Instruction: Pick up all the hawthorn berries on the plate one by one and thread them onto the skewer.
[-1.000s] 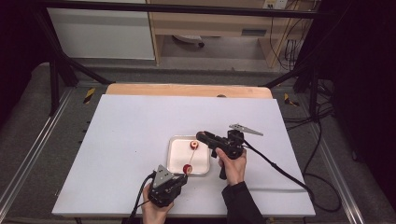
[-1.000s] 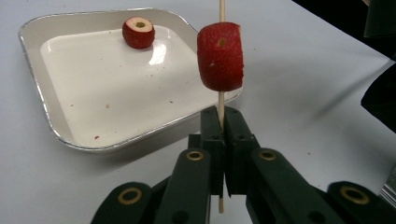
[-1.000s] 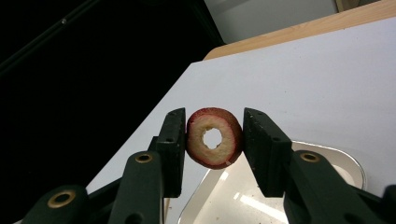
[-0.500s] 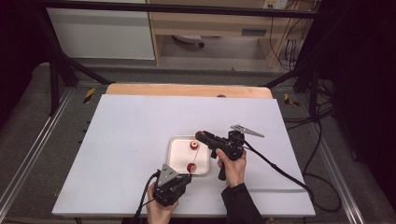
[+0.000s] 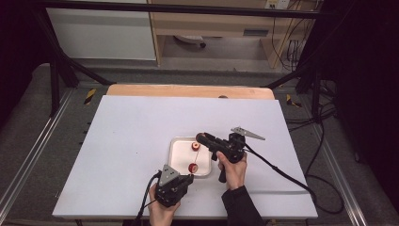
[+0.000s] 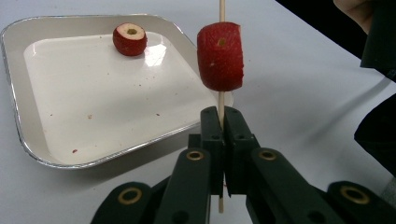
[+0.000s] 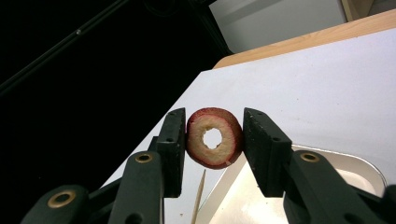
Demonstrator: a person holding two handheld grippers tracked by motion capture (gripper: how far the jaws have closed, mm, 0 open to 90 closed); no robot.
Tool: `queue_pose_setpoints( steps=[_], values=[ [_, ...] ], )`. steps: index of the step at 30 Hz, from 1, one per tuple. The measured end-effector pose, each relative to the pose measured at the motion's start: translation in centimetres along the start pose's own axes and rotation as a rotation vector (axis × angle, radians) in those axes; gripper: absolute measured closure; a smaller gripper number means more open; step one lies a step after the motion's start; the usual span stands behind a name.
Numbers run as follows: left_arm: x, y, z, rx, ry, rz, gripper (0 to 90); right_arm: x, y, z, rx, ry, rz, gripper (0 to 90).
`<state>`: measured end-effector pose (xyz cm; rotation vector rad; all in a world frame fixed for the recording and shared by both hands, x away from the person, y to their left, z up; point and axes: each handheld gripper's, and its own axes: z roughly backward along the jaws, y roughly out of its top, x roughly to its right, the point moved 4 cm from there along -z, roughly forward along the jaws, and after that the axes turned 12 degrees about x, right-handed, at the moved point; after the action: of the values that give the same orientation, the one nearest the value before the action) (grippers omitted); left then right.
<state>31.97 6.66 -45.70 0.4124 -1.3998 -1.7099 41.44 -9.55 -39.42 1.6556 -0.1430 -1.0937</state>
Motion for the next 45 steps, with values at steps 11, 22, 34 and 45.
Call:
queue_pose_setpoints(
  steps=[11,22,34,45],
  values=[
    [-0.2,-0.1,-0.2,-0.003,0.003,0.019,88.2,-0.1,-0.2,-0.1,0.005,0.006,-0.004,61.6],
    [-0.1,-0.2,-0.4,-0.027,-0.001,0.047,88.2,-0.1,-1.0,-0.1,-0.023,0.024,0.045,61.7],
    [0.0,-0.1,-0.6,-0.01,0.012,0.066,88.3,-0.4,-2.1,0.2,-0.05,0.031,0.067,61.8],
    [-0.7,0.6,-0.3,0.021,0.036,0.071,88.3,-1.0,-4.5,0.4,-0.1,0.064,0.03,61.9]
  ],
)
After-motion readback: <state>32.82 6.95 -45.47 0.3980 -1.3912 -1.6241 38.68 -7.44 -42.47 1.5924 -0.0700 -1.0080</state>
